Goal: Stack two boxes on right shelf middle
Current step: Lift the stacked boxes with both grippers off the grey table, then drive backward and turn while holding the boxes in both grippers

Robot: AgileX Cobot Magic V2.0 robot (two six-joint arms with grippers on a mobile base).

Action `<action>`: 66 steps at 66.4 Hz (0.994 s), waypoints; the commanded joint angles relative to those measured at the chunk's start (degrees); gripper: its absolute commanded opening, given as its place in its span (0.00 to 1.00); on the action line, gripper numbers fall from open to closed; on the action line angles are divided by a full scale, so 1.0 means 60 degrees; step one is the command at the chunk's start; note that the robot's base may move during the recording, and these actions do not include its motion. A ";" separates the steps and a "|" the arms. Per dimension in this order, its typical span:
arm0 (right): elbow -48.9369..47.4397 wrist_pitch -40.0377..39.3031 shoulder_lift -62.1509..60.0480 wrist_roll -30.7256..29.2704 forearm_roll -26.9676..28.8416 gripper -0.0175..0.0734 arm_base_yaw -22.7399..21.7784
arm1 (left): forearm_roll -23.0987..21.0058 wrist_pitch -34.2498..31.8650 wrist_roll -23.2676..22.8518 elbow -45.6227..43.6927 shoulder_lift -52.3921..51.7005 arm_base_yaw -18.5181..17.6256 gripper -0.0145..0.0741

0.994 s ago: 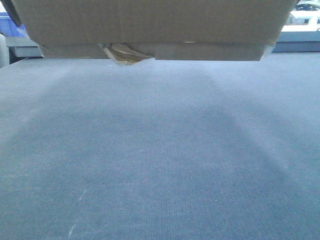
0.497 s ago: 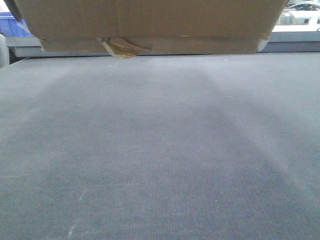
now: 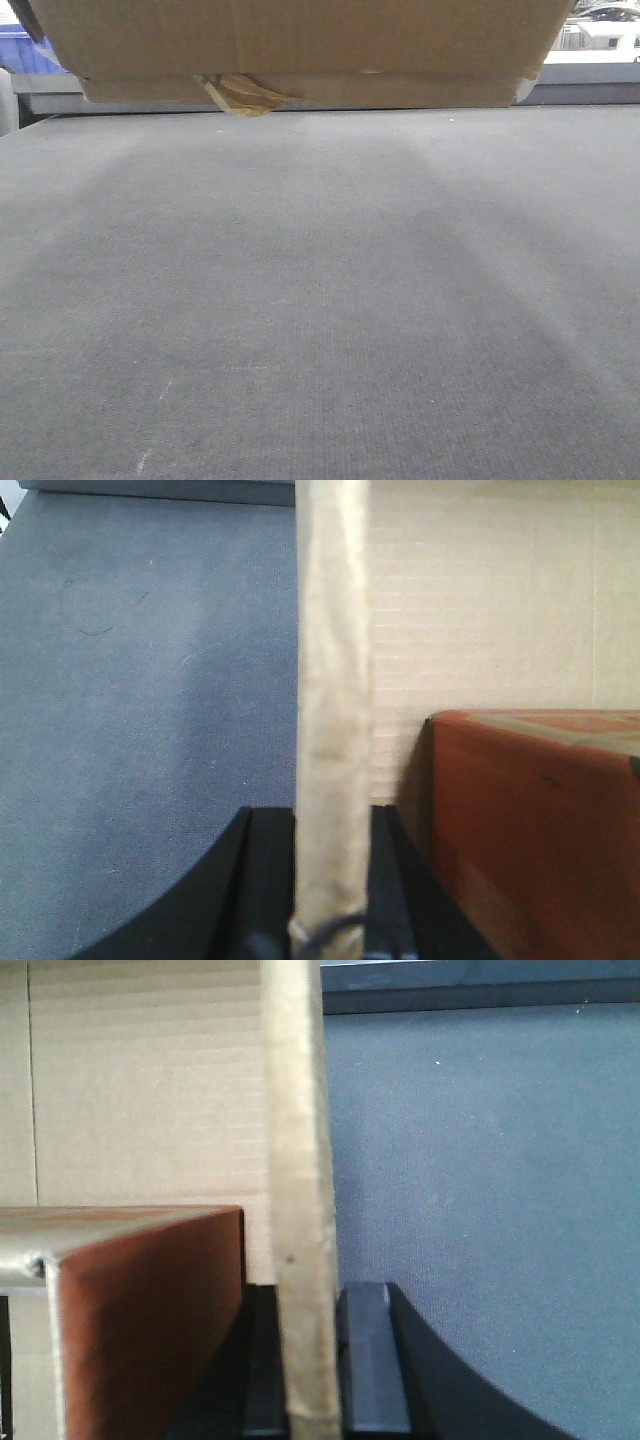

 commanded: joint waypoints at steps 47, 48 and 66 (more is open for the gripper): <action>-0.0102 -0.0284 -0.0170 0.0068 -0.0749 0.01 -0.0101 | 0.0682 0.0107 -0.0074 -0.0109 -0.0190 0.0080 0.04; -0.0102 -0.0284 -0.0170 0.0068 -0.0749 0.01 -0.0101 | 0.0682 0.0107 -0.0074 -0.0109 -0.0190 0.0080 0.04; -0.0102 -0.0784 -0.0152 0.0068 -0.0749 0.01 -0.0101 | 0.0705 -0.0226 -0.0074 -0.0109 -0.0202 0.0080 0.04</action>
